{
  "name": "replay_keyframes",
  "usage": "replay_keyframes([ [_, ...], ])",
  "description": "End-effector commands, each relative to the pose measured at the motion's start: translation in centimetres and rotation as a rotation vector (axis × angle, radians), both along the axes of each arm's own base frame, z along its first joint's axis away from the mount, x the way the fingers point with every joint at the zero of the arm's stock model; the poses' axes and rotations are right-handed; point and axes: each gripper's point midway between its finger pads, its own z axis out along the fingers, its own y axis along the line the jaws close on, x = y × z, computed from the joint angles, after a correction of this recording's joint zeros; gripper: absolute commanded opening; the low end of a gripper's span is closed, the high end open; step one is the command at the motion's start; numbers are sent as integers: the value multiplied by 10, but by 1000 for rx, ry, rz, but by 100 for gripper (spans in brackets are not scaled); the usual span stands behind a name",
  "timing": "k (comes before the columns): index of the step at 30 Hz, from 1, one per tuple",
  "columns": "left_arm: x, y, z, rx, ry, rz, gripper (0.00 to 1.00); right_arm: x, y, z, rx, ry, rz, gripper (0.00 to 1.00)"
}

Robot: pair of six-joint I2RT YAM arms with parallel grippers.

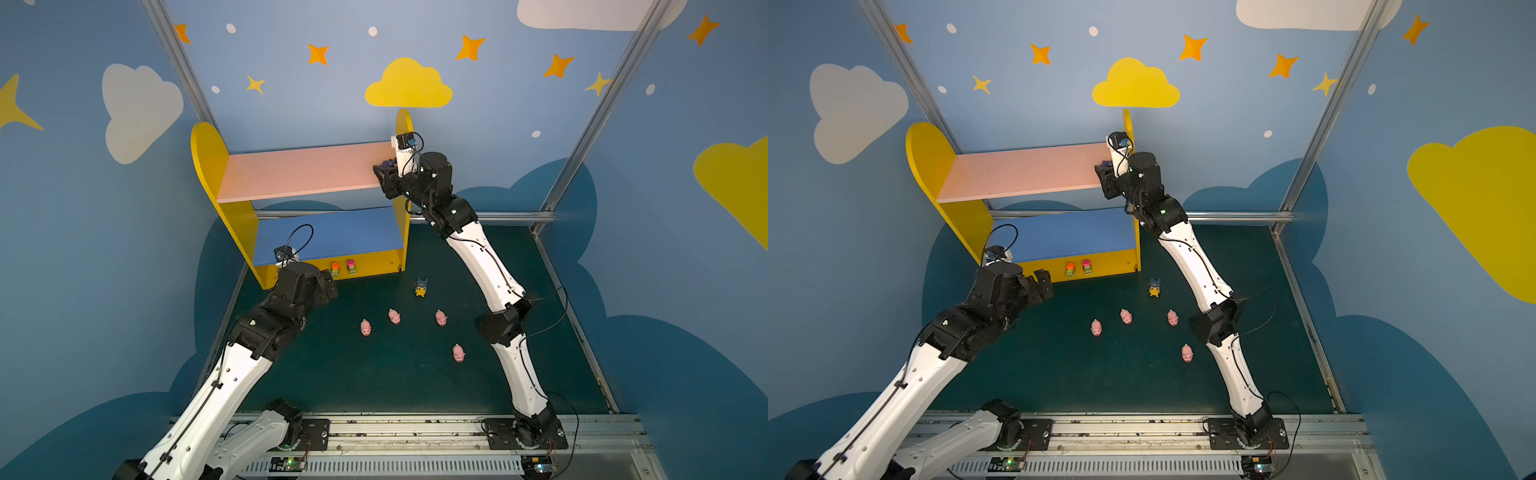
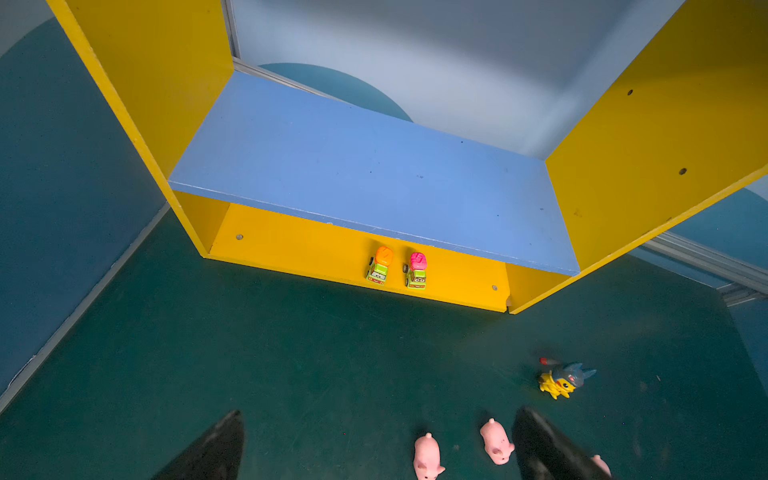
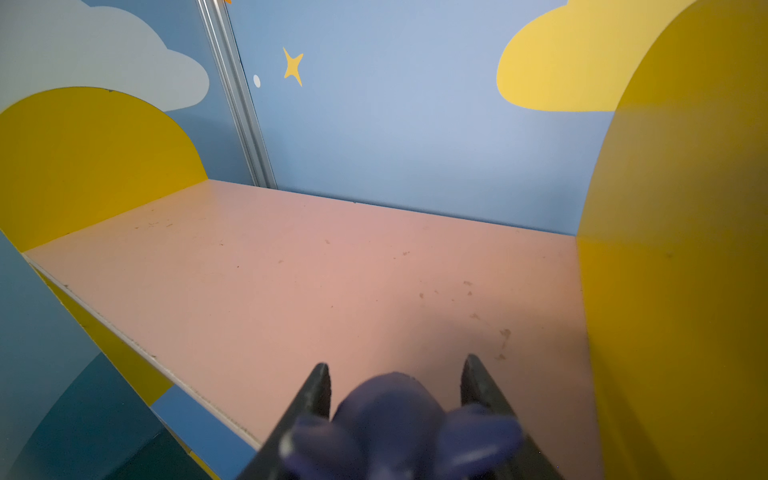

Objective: Organize plastic toys on shelves
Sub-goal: Place the plastic toy on the shelf.

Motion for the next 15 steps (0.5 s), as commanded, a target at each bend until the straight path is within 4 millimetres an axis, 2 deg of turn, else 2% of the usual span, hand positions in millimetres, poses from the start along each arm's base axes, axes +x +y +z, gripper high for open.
replay_keyframes([
  [1, -2, 3, 1, 1, -11, 6, 100, -3, -1, 3, 16, 15, 16, 23],
  [9, -1, 4, -3, 2, -6, 6, 100, -13, -8, -9, -42, 89, 14, 22],
  [15, 1, 5, -6, 6, -4, 9, 100, -36, -2, 4, -70, 53, 50, 20],
])
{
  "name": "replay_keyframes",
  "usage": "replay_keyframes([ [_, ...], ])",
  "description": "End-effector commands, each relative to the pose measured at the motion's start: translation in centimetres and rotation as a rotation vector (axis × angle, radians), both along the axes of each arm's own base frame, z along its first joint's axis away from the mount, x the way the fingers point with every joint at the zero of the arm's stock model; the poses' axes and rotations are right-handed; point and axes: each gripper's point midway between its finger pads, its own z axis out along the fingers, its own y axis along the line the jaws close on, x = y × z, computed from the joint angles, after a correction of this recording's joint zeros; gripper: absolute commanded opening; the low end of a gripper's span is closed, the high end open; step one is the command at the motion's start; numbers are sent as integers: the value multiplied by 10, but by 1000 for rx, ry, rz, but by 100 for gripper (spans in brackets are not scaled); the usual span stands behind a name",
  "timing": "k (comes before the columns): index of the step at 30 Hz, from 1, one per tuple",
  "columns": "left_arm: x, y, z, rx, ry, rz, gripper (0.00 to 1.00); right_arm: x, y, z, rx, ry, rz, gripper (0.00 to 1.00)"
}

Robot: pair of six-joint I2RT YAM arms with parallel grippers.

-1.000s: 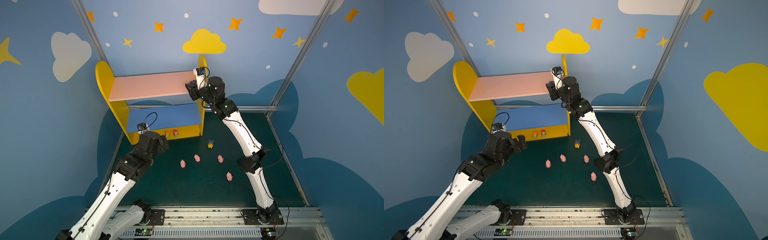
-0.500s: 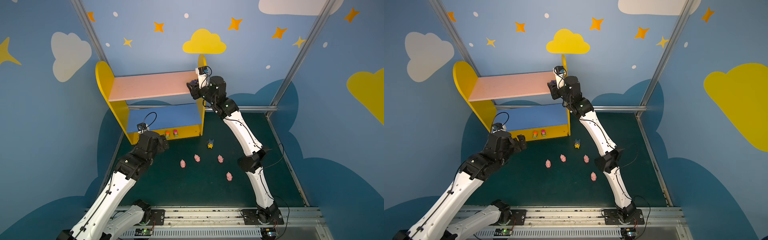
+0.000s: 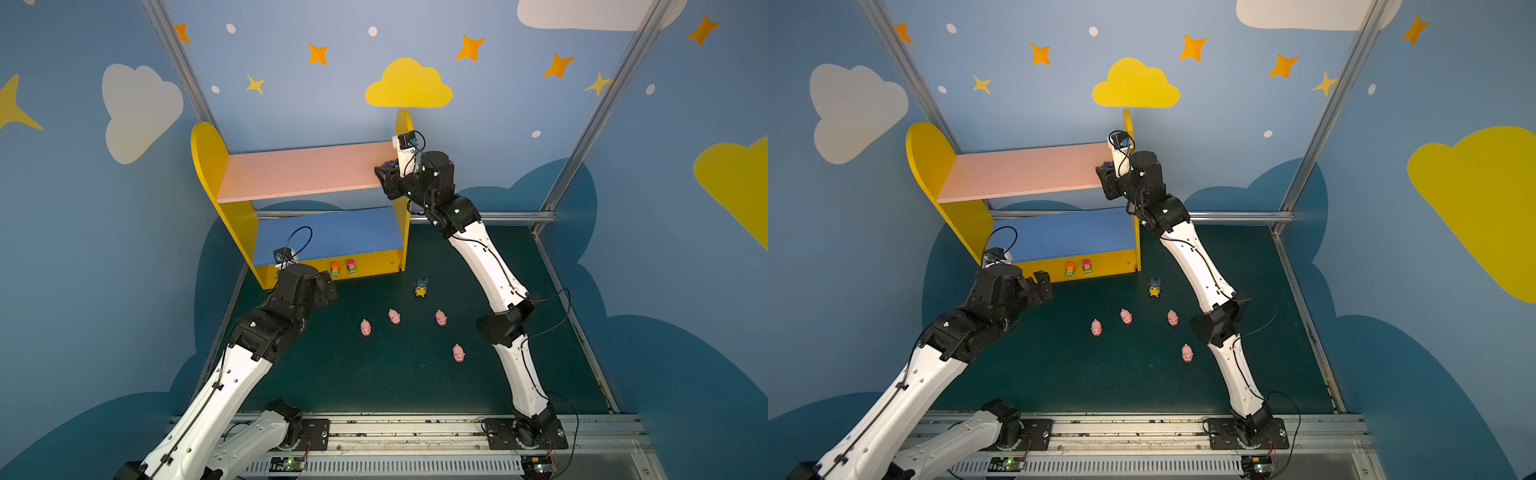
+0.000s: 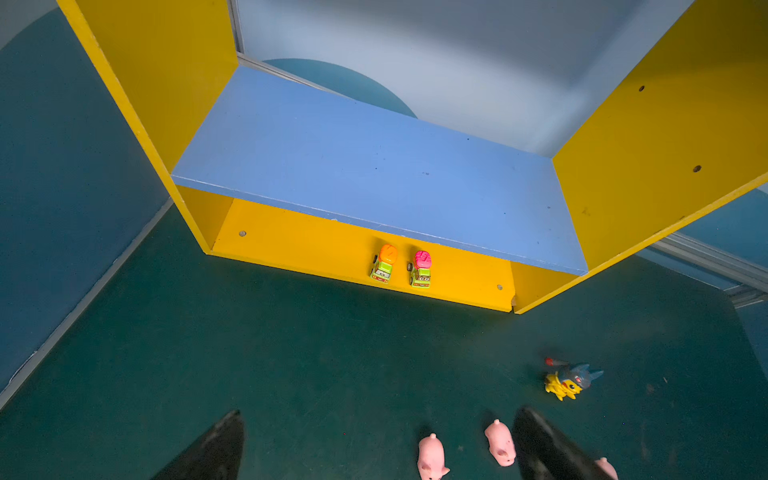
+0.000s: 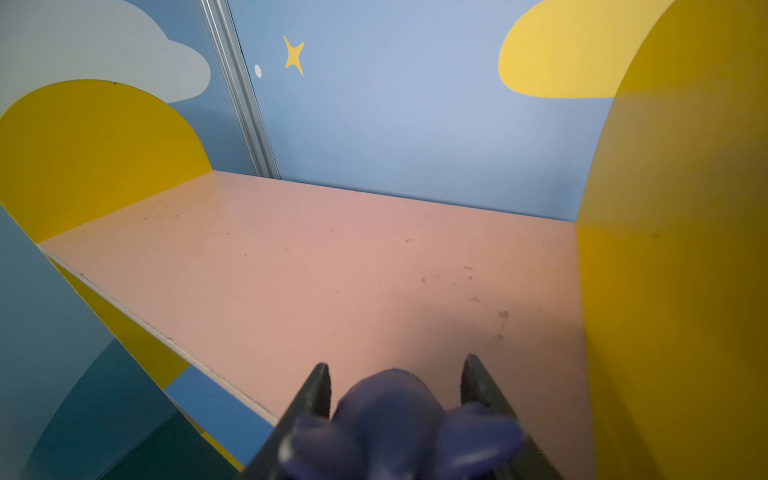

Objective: Organize plastic toys on shelves
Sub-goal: Place the plastic toy on the shelf.

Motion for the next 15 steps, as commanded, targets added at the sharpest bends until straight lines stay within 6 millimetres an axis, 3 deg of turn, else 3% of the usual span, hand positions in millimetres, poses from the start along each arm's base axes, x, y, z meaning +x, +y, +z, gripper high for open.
replay_keyframes([
  [1, 1, 3, 0, 5, -8, 1, 100, -28, 1, 11, -45, 0, 33, 20],
  [4, 1, 3, -1, -2, -6, -1, 100, -41, 5, 18, -67, -24, 43, 20],
  [9, -1, 2, -3, -26, -2, -9, 100, -61, 6, 9, -114, 15, 42, 19],
  [15, -10, 4, -12, -54, 5, -6, 100, -88, 0, -28, -146, 99, 29, 19],
])
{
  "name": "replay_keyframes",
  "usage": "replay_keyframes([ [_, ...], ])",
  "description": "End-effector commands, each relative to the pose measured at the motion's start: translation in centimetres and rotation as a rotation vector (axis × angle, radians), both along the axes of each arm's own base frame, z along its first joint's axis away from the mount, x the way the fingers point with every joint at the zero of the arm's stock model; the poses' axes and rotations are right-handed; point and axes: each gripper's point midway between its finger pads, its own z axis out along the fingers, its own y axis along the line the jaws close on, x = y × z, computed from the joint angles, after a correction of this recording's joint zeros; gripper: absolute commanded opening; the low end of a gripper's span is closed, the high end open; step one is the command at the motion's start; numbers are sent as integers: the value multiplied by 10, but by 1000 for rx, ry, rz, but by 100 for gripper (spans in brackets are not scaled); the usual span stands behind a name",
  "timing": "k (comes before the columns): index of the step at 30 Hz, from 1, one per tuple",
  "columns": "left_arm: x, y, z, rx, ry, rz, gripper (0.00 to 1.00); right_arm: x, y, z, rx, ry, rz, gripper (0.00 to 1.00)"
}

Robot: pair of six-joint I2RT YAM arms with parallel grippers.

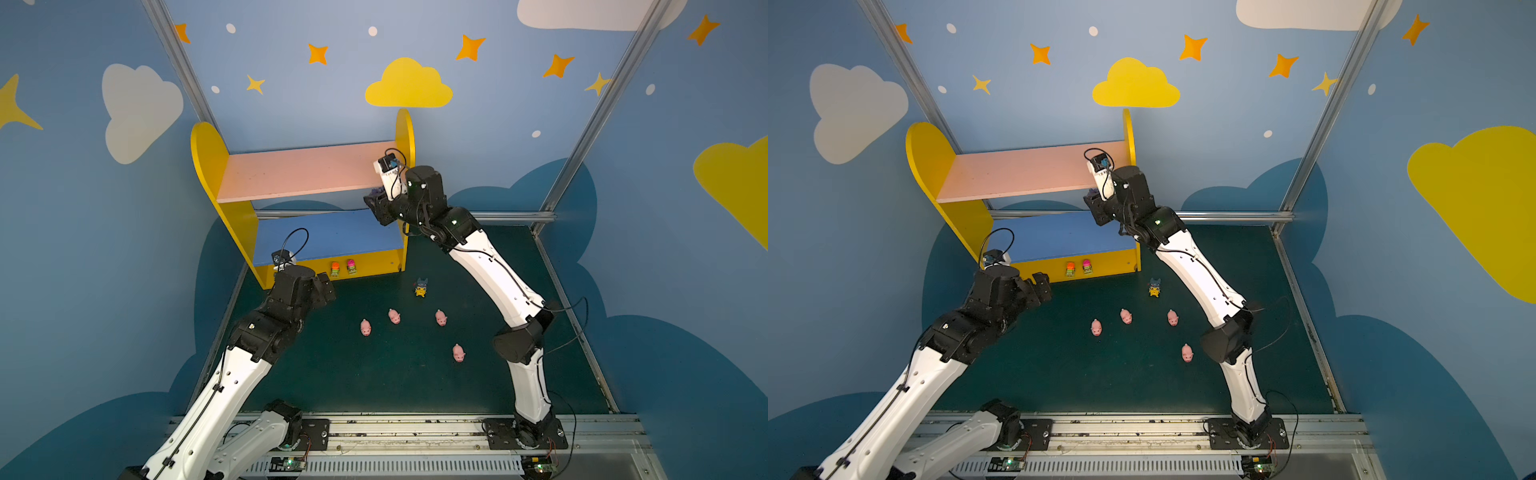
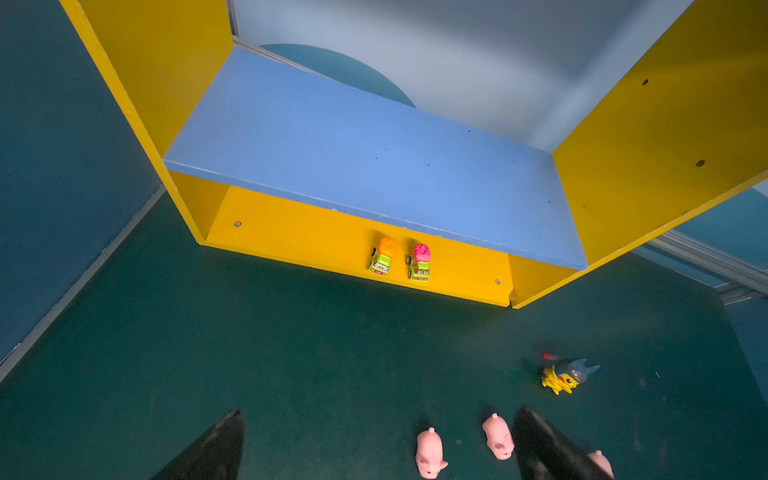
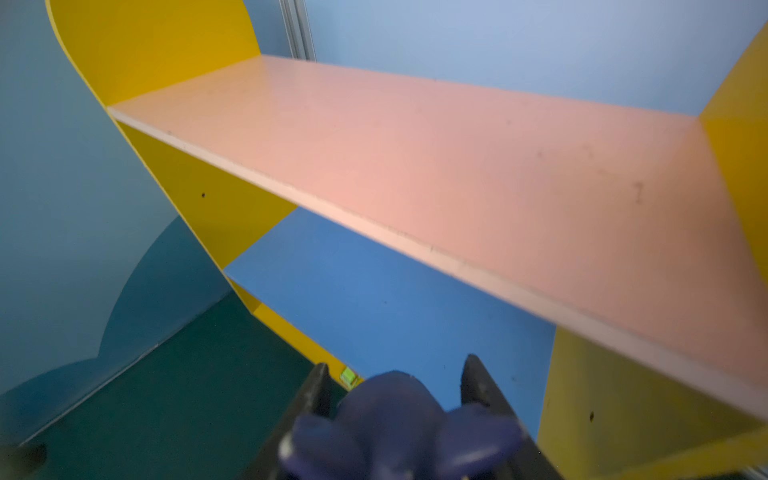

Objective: Organize plastic toys on shelves
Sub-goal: Place the plastic toy on the shelf.

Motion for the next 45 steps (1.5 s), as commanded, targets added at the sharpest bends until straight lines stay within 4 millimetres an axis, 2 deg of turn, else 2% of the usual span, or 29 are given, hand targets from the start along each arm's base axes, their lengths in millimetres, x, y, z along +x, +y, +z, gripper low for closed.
replay_keyframes([
  [1, -6, 2, -5, -23, 3, 6, 100, -13, -16, 15, 52, -26, -42, 19],
  [5, -8, 2, -13, -34, 17, 12, 100, -15, -23, -24, 29, 45, -69, 19],
  [9, -7, 2, -16, -35, 26, 19, 100, -5, -19, -55, 19, 98, -71, 19],
  [15, -2, 3, -20, -20, 36, 34, 100, 21, -6, -87, 4, 142, -81, 18],
  [23, 6, 5, -31, -8, 64, 39, 100, 70, 15, -142, -19, 178, -123, 18],
  [28, 11, 5, -36, -14, 88, 34, 100, 100, 23, -154, -36, 166, -156, 18],
  [34, 13, 10, -39, -24, 94, 44, 100, 128, 22, -170, -52, 156, -192, 19],
  [37, 14, 9, -40, -35, 96, 42, 100, 135, 19, -176, -50, 159, -207, 20],
  [45, 17, 7, -45, -59, 108, 35, 100, 138, 16, -198, -78, 194, -228, 20],
])
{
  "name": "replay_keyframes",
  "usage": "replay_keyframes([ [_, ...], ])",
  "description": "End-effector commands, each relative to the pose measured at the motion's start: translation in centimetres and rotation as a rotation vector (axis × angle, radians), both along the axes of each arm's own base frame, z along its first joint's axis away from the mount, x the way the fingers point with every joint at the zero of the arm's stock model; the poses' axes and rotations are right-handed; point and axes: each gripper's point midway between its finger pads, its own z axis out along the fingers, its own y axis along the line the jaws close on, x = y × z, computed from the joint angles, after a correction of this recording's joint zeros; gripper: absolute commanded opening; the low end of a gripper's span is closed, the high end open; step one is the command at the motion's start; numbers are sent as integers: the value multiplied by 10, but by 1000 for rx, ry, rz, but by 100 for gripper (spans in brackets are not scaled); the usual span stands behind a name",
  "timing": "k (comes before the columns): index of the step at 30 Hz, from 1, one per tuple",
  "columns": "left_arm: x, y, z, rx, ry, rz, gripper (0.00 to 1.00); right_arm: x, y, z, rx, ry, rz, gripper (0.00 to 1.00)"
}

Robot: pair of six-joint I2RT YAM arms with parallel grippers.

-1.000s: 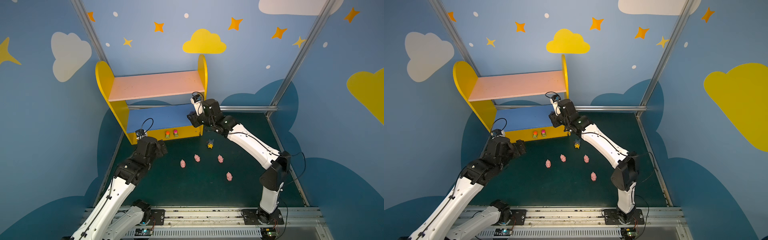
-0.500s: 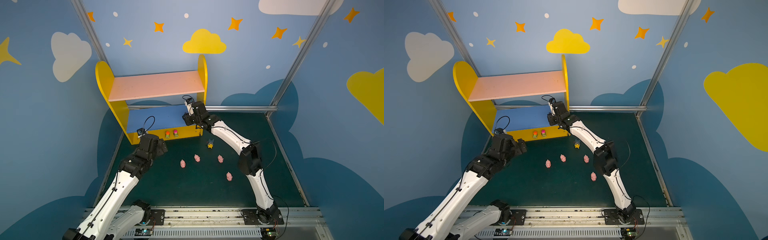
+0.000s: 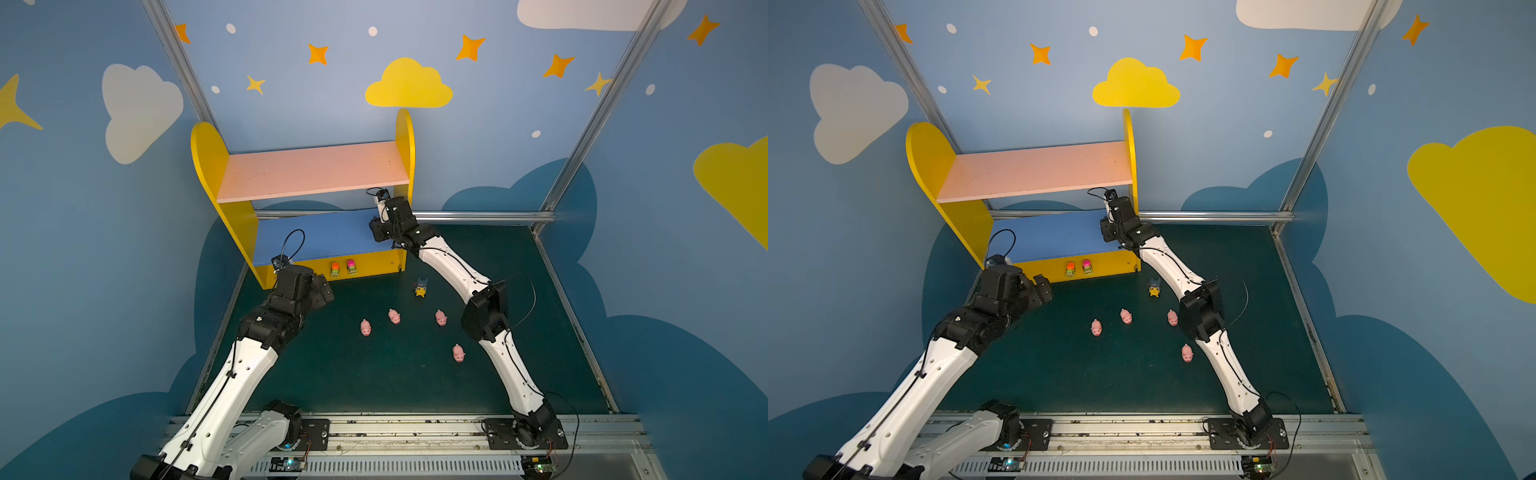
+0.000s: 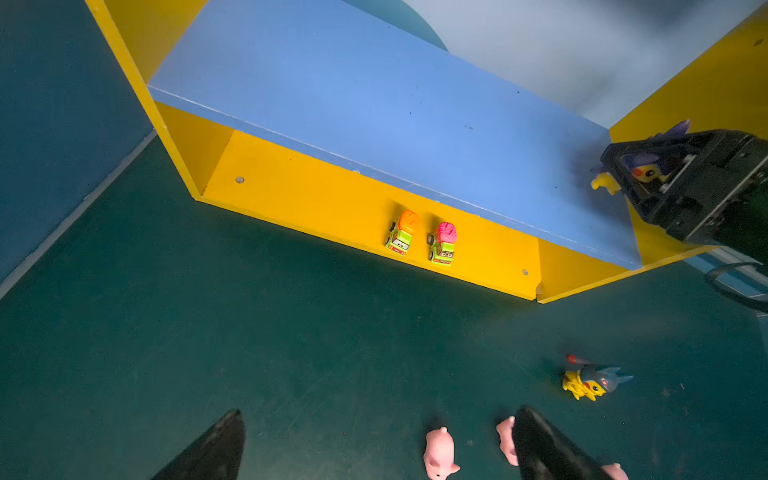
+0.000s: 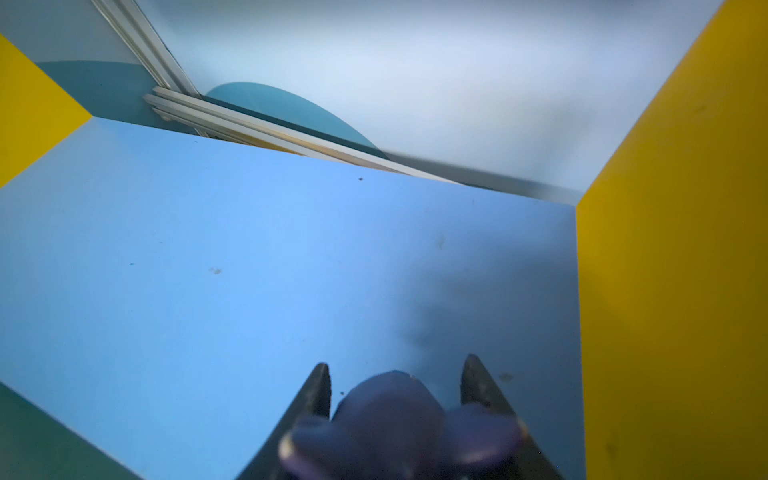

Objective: Organize plastic toys on shelves
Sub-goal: Place the plastic toy on the shelf.

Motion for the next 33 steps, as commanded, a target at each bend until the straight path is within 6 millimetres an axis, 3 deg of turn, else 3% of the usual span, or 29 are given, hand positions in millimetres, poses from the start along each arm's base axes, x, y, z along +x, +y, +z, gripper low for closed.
replay_keyframes([
  [1, 0, -1, -6, -3, 10, -10, 100, 3, -1, -3, -6, -1, -18, 20],
  [14, -1, -1, -5, 0, 10, -14, 100, 6, -9, -21, 0, 61, -48, 22],
  [33, -3, 1, -5, -8, -1, -3, 100, -5, -14, -23, -28, 26, -62, 24],
])
